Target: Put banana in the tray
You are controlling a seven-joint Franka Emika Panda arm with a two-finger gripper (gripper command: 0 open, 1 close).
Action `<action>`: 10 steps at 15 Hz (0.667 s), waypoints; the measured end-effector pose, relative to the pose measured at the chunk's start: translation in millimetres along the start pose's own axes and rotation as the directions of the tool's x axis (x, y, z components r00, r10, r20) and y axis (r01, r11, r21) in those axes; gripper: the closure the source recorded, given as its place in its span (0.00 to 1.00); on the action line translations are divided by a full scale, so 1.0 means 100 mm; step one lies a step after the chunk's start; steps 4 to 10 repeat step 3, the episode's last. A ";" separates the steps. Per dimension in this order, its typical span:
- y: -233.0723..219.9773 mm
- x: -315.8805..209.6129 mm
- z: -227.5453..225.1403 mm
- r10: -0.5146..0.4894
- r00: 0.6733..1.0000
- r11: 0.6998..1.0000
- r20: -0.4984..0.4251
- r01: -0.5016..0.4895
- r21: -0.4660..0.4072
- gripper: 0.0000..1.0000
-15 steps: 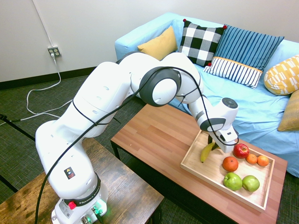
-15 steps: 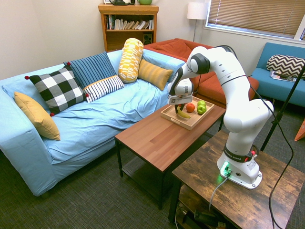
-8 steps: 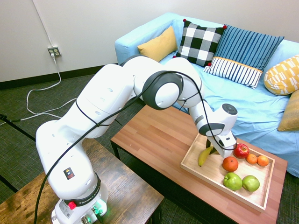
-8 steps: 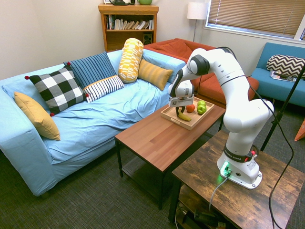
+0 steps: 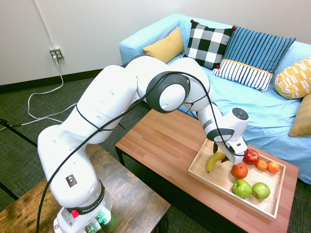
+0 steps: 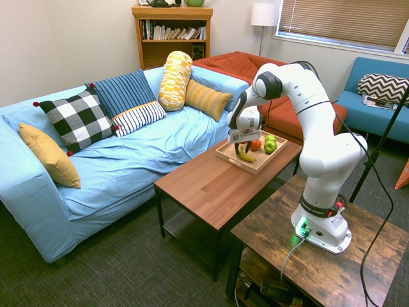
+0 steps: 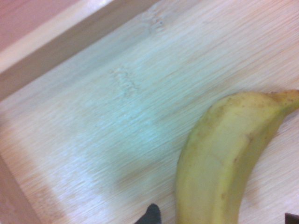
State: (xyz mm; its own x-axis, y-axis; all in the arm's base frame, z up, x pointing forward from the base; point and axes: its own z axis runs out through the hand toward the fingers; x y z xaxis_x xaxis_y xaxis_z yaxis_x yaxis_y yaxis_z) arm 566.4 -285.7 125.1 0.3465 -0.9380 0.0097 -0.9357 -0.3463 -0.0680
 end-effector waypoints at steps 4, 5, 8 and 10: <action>0.01 -0.08 -0.46 -0.006 1.000 0.999 -0.017 0.007 0.040 0.00; 0.01 -0.08 -0.46 -0.006 1.000 0.999 -0.017 0.007 0.040 0.00; 0.01 -0.08 -0.46 -0.006 1.000 0.999 -0.017 0.007 0.040 0.00; 0.01 -0.08 -0.46 -0.006 1.000 0.999 -0.017 0.007 0.040 0.00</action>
